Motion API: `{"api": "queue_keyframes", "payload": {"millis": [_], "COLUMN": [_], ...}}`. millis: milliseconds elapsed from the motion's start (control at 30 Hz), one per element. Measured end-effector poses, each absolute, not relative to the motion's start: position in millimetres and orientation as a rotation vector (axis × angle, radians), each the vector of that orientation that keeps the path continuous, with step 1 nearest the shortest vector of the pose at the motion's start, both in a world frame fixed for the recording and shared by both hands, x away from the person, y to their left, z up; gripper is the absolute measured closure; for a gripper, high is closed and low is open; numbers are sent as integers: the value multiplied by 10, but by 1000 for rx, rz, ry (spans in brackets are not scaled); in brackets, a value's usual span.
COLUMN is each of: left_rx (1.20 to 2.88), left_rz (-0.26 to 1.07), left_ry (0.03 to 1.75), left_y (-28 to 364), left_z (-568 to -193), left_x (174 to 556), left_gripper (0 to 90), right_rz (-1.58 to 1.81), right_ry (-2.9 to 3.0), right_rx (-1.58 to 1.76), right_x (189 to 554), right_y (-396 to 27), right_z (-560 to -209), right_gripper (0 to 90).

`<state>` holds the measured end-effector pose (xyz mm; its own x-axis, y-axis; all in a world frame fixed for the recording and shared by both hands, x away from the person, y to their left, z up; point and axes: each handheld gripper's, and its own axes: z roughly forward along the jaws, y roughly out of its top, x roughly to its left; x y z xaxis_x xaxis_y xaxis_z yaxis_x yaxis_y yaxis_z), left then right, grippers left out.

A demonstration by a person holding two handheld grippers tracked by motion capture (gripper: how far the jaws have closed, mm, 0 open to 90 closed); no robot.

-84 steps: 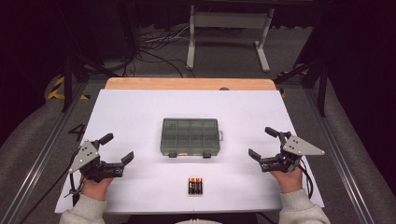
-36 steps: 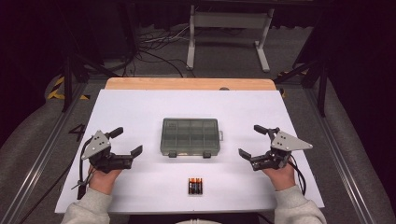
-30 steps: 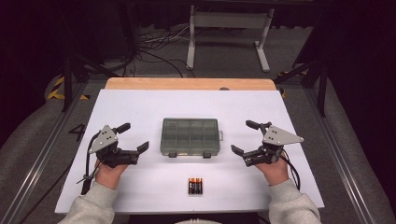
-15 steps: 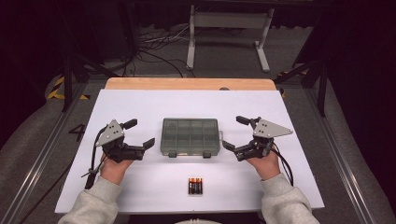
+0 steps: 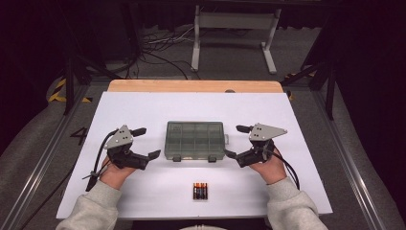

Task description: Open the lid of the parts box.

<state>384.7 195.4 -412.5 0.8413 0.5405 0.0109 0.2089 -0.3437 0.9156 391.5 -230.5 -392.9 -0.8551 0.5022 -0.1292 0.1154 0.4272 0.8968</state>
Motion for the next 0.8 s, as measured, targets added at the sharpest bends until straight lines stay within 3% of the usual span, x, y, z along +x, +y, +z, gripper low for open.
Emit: {"api": "queue_keyframes", "payload": {"millis": [267,800], "left_rx": [1972,2052], "left_rz": [288,273], "left_ry": [600,618], "left_y": [1911,1846], "left_z": [-4268,-4490], "left_x": [3938,3988], "left_gripper": [39,36], "right_rz": [1379,1316], "right_ry": [2364,2467], "right_rx": [547,594], "right_x": [3941,4013], "right_y": [-2287,-2230], "right_z": [-4019,-4320], "right_gripper": [53,47]}}
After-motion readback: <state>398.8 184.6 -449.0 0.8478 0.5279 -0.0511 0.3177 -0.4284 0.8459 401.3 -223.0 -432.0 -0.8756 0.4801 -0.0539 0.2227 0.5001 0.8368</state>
